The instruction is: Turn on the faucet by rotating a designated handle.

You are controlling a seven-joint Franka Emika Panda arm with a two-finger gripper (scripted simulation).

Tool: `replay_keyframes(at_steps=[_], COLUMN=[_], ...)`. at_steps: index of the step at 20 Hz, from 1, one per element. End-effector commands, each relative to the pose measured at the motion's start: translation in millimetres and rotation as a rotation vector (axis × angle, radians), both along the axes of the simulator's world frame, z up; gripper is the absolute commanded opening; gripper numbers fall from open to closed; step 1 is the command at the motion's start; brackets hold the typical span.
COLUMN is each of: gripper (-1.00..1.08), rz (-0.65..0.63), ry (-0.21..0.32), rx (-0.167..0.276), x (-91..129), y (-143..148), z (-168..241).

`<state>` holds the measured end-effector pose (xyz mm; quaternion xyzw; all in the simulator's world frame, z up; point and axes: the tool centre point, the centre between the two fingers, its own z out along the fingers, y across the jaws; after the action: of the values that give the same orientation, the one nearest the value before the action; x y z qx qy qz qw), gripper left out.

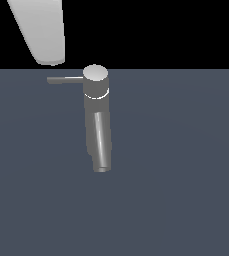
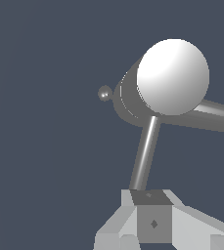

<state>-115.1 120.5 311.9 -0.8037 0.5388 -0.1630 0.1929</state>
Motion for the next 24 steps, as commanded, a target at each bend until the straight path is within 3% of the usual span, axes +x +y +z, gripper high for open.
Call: replay_keyframes(at_steps=[1,12,24], gripper=[-1.00,-1.00,-1.00], rz=[-0.046,-0.177,-0.210], ry=[-0.016,-0.059,-0.069], rx=[0.019,0.067,0.074], x=[11,45,53], y=[4,10,10], z=[-5,-17,-20])
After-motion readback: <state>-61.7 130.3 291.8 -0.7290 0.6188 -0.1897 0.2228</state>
